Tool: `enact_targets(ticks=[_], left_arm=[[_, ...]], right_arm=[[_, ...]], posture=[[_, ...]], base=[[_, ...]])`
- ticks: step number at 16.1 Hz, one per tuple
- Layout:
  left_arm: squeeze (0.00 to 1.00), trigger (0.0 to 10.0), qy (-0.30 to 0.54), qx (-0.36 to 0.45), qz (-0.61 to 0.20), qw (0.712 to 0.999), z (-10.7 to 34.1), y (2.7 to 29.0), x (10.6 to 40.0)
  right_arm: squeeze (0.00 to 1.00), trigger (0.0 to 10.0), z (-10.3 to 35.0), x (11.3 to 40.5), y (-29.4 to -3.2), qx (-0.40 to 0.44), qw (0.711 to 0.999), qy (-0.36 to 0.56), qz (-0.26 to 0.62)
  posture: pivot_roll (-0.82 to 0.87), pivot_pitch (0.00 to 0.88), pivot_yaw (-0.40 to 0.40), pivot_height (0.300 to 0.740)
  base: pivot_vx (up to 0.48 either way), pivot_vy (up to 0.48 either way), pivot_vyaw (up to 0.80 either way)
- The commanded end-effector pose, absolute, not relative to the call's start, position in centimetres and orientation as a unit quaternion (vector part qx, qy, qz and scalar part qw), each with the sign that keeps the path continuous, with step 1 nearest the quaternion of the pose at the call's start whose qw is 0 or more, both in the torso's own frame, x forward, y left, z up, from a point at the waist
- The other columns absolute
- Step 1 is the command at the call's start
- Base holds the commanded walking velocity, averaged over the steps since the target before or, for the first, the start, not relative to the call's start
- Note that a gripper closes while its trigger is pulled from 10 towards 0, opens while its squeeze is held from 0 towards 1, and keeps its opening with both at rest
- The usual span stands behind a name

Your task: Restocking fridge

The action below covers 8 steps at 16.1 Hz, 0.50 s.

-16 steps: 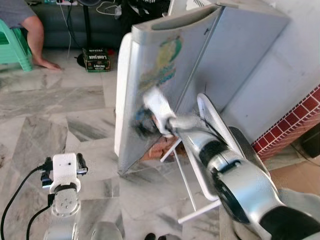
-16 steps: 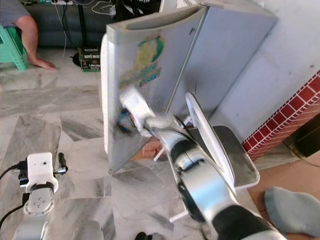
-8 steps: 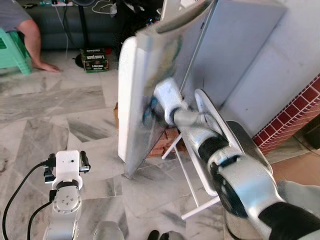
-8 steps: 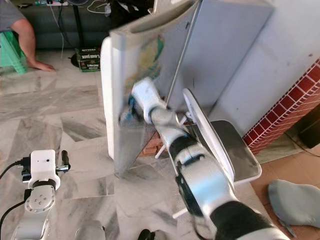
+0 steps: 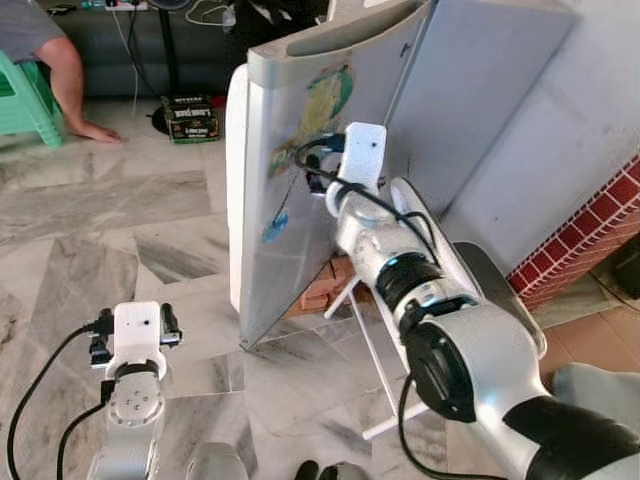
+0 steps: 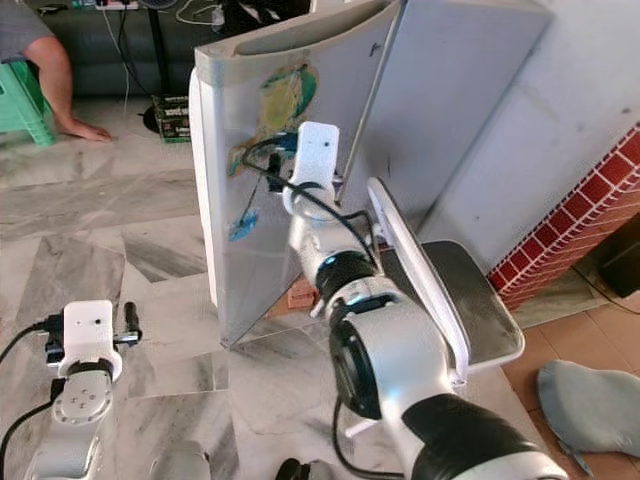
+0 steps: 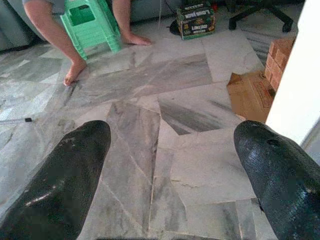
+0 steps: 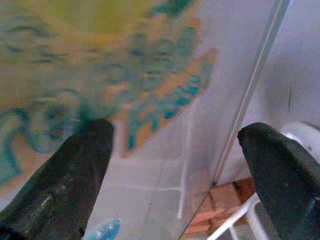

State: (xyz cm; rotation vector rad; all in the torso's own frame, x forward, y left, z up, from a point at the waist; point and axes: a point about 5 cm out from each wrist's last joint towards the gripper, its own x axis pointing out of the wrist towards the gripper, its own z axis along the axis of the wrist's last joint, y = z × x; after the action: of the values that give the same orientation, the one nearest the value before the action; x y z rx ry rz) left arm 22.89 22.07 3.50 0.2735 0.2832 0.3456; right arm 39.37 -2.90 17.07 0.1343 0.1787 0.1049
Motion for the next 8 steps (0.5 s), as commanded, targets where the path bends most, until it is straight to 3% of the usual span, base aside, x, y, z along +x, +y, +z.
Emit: enact_targets(ticks=[1,2,6,8], left_arm=[[0.0,10.0,0.14,0.139,0.176,0.964,3.5,21.8,23.0],[0.0,10.0,0.14,0.139,0.182,0.963,3.5,21.9,22.9],[0.0,10.0,0.126,0.127,0.167,0.97,3.6,21.5,22.5],[0.0,10.0,0.139,0.119,0.159,0.97,3.3,21.5,21.9]], right_arm=[[0.0,10.0,18.1,39.7,-3.2,0.03,0.997,0.056,0.052],[0.0,10.0,17.8,39.7,-3.6,0.01,0.997,0.051,0.056],[0.0,10.0,17.0,39.7,-5.3,0.08,0.988,0.03,0.13],[0.0,10.0,15.4,39.1,-9.0,0.03,0.988,0.015,0.152]], posture=[[0.28,0.008,-0.146,0.74],[0.28,0.011,-0.15,0.74],[0.29,0.022,-0.156,0.74],[0.25,0.033,-0.14,0.74]], base=[[0.0,0.0,0.0],[0.0,0.0,0.0],[0.0,0.0,0.0],[0.0,0.0,0.0]])
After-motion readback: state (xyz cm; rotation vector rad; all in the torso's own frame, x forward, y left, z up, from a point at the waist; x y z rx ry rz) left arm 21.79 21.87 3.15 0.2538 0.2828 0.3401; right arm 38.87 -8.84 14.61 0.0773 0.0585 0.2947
